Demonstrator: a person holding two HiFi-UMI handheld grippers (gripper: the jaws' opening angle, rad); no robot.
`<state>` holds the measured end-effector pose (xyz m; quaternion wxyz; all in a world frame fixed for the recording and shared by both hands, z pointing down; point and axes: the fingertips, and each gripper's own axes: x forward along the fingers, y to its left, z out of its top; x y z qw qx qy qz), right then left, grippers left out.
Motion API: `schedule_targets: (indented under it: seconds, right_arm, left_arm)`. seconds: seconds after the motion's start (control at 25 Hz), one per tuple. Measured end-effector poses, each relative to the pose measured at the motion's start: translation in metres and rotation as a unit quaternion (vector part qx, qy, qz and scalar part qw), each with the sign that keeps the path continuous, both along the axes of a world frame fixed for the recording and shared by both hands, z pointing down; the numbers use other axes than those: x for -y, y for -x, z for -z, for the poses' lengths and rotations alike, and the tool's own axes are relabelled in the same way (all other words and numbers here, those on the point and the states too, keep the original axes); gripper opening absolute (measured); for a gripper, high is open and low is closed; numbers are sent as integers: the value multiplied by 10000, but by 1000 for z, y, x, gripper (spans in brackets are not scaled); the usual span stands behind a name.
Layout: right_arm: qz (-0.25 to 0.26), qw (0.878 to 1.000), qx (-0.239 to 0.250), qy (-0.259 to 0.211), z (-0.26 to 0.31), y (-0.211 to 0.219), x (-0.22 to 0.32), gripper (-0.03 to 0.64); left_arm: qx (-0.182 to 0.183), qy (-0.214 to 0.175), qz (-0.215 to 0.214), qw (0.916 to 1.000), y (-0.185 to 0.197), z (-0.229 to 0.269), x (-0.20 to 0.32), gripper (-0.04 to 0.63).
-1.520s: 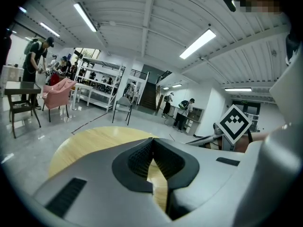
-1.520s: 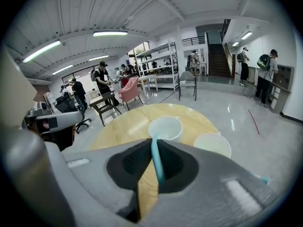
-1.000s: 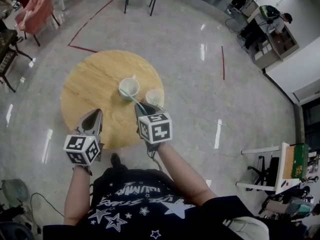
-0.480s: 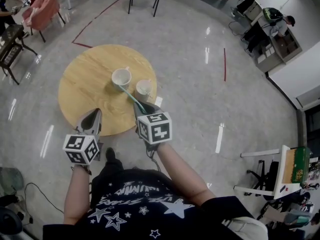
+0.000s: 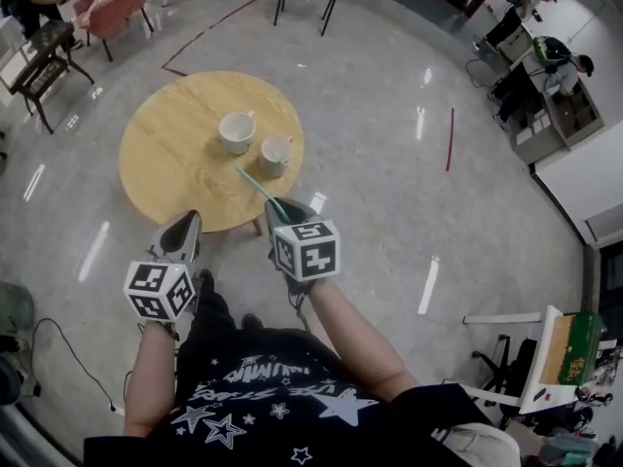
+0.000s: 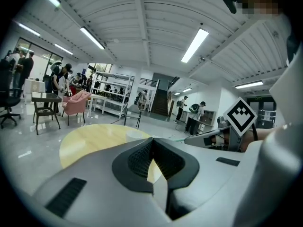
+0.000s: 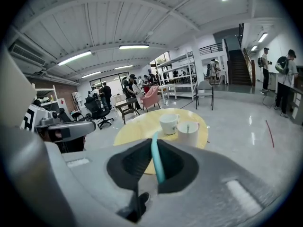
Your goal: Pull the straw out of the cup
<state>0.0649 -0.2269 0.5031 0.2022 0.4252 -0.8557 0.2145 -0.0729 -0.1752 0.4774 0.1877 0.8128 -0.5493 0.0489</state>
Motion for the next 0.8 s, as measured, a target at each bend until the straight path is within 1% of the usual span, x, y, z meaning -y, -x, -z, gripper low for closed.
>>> schedule_targets:
  seconds: [0.12, 0.32, 0.48, 0.64, 0.8]
  right_arm:
    - [126, 9999, -13, 3, -3, -7, -14, 31]
    - [95, 9998, 113, 145, -13, -18, -38, 31]
    - [28, 9997, 152, 197, -13, -22, -43, 31]
    - [-21, 9997, 162, 183, -11, -32, -50, 29]
    - [-25, 9998, 111, 152, -10, -28, -57, 29]
  left_arm:
    - [23, 32, 117, 9999, -6, -2, -22, 6]
    - [70, 94, 179, 9998, -11, -5, -49, 6]
    - [85, 92, 191, 9997, -8, -1, -52, 6]
    - [52, 6, 215, 9998, -11, 5, -57, 6]
    - [13, -10, 236, 9997, -3, 4, -63, 6]
